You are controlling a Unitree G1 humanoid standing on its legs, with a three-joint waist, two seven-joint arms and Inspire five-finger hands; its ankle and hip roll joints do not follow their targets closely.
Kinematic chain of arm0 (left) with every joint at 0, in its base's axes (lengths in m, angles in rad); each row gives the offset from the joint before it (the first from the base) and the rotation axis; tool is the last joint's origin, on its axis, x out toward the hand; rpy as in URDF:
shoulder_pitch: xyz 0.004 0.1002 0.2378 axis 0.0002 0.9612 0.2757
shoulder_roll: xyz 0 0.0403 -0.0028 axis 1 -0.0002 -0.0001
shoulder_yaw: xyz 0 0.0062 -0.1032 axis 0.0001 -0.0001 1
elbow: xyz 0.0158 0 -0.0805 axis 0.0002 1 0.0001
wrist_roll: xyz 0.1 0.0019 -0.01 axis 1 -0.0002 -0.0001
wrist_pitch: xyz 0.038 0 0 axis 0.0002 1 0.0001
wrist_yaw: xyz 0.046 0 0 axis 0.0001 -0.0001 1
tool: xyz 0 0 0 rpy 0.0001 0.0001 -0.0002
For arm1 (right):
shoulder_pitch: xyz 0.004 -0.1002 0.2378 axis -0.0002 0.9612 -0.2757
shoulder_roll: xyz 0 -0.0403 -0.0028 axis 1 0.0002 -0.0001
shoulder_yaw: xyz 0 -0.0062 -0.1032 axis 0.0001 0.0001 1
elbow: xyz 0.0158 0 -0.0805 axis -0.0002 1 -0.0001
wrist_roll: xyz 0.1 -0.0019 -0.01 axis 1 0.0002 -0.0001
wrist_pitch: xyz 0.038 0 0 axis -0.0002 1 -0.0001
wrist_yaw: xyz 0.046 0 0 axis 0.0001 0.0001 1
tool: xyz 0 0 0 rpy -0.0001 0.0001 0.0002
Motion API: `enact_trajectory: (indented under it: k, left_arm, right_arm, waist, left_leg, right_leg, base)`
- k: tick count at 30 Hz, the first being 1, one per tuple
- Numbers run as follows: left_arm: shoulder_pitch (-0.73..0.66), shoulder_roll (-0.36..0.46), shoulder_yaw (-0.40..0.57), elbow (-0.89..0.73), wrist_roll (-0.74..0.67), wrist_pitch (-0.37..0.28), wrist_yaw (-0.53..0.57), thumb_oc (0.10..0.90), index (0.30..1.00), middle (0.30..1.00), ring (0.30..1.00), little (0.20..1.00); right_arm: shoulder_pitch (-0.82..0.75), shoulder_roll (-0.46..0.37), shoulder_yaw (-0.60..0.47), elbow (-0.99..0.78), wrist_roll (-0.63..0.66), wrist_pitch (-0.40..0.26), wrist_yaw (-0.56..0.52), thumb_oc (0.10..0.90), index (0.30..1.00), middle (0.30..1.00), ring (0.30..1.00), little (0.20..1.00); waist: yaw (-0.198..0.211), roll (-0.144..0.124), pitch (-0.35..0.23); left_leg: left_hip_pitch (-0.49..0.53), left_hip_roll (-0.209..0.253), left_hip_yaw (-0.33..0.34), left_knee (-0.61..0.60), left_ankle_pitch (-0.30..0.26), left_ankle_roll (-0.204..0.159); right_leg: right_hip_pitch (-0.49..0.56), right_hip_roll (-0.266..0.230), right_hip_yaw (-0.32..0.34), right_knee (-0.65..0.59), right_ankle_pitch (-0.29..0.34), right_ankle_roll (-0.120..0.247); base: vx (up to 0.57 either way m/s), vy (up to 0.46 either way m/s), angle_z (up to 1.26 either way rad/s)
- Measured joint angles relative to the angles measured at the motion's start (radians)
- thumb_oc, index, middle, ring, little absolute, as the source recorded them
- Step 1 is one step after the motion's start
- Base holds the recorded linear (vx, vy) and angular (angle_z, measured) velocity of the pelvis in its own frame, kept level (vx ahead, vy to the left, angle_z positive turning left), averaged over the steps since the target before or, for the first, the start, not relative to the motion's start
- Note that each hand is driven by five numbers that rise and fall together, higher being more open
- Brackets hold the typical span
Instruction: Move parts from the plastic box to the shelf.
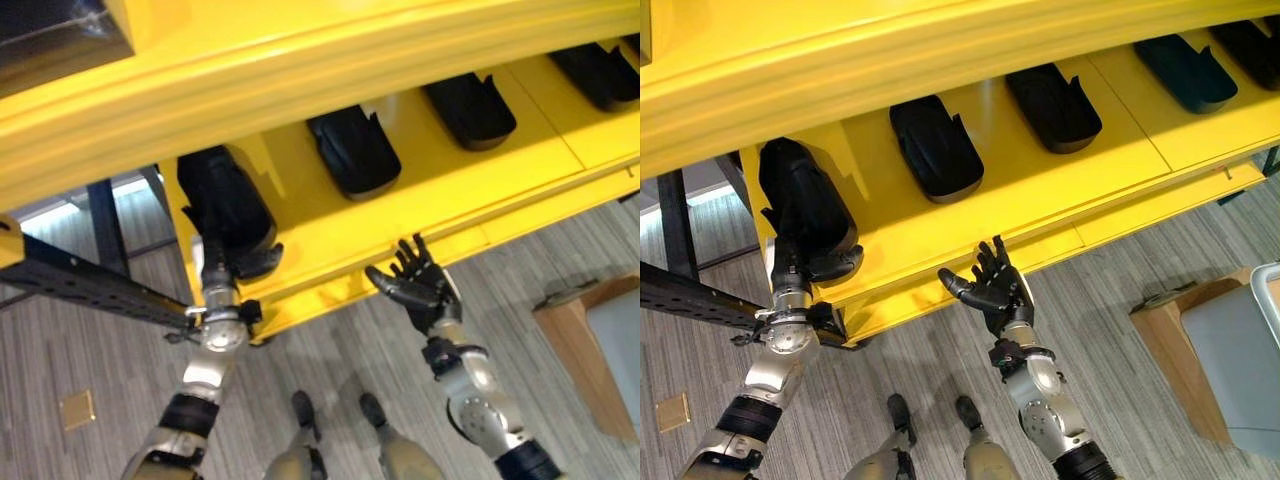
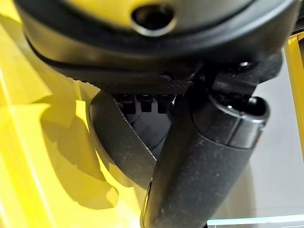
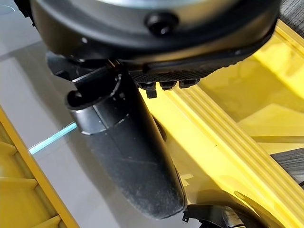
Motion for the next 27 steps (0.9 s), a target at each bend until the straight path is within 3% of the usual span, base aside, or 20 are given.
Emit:
enact_trajectory:
  k: [6,14,27]
  left_arm:
    - [-0.004,0.011,0.0,0.003,0.03,0.014,-0.002,0.9,1.0,1.0,1.0,1.0]
    - [-0.01,0.128,-0.002,0.011,0.063,0.06,-0.008,0.9,1.0,1.0,1.0,1.0]
    - [-0.076,0.221,-0.002,-0.033,0.087,0.048,-0.001,0.9,1.0,1.0,1.0,1.0]
  right_arm:
    - [0.0,-0.001,-0.014,0.0,0.0,0.0,0.003,0.9,1.0,1.0,1.0,1.0]
    - [-0.002,-0.016,-0.02,0.0,0.0,0.0,0.01,0.9,1.0,1.0,1.0,1.0]
    - [-0.015,-0.026,-0.026,0.0,0.0,0.0,0.012,0.9,1.0,1.0,1.0,1.0]
  waist:
    - [-0.001,0.001,0.0]
    - [-0.002,0.001,0.0]
    - [-0.001,0.001,0.0]
  left_leg:
    - [0.001,0.0,-0.001,0.0,0.0,0.0]
    - [0.001,0.001,-0.001,0.0,0.001,0.0]
    - [0.003,0.001,-0.008,0.0,0.002,-0.001]
  right_leg:
    - [0.001,0.0,-0.001,0.0,0.0,0.0]
    - [0.002,0.001,-0.001,0.0,0.0,0.0]
    - [0.007,0.001,-0.007,-0.003,0.001,-0.001]
  base:
    - [0.0,0.0,0.0]
    - [0.0,0.0,0.0]
    - [0.0,0.001,0.01]
